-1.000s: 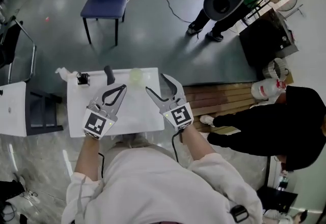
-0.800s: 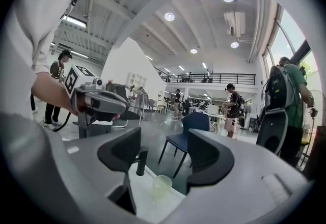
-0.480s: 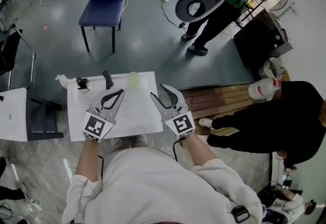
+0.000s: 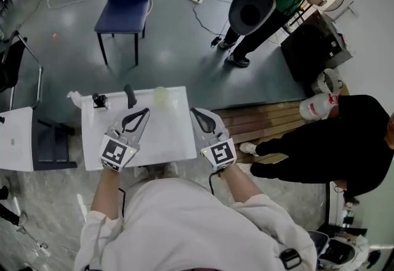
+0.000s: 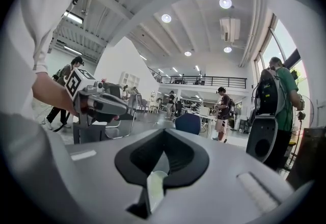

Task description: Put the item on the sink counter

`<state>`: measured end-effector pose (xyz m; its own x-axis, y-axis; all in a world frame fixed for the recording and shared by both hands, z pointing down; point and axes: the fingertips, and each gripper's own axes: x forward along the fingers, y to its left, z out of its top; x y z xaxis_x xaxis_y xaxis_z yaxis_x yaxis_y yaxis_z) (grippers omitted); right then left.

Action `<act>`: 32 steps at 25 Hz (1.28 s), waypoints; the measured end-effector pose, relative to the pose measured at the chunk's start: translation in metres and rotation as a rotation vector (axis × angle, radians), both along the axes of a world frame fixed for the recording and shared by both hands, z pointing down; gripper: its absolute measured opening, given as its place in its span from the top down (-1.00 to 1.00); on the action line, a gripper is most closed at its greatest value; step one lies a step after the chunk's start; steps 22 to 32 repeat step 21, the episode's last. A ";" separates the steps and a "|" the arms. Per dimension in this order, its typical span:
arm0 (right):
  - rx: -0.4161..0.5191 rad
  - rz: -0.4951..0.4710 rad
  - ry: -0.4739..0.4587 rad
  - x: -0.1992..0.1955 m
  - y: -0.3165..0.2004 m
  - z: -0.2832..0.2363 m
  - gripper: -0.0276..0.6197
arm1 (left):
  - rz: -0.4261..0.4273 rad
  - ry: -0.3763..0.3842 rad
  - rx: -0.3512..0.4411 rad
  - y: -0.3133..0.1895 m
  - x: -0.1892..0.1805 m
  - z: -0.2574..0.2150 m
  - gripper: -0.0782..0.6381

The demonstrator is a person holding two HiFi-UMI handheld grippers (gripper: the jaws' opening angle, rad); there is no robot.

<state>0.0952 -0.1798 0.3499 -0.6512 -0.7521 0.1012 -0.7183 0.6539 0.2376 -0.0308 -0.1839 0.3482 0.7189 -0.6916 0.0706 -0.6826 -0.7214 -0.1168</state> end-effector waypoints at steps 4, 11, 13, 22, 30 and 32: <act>0.005 0.002 0.001 0.003 0.001 0.001 0.92 | -0.006 0.000 0.002 0.002 0.000 0.001 0.76; 0.001 0.008 -0.004 0.006 -0.003 0.005 0.92 | -0.007 -0.004 -0.001 0.000 0.000 0.004 0.76; -0.007 0.010 -0.001 0.008 -0.003 0.006 0.92 | -0.008 -0.004 0.000 0.000 0.002 0.003 0.76; -0.010 0.004 0.003 0.006 -0.004 0.010 0.92 | -0.011 -0.003 0.003 -0.002 0.000 0.005 0.76; -0.010 0.004 0.003 0.006 -0.004 0.010 0.92 | -0.011 -0.003 0.003 -0.002 0.000 0.005 0.76; -0.010 0.004 0.003 0.006 -0.004 0.010 0.92 | -0.011 -0.003 0.003 -0.002 0.000 0.005 0.76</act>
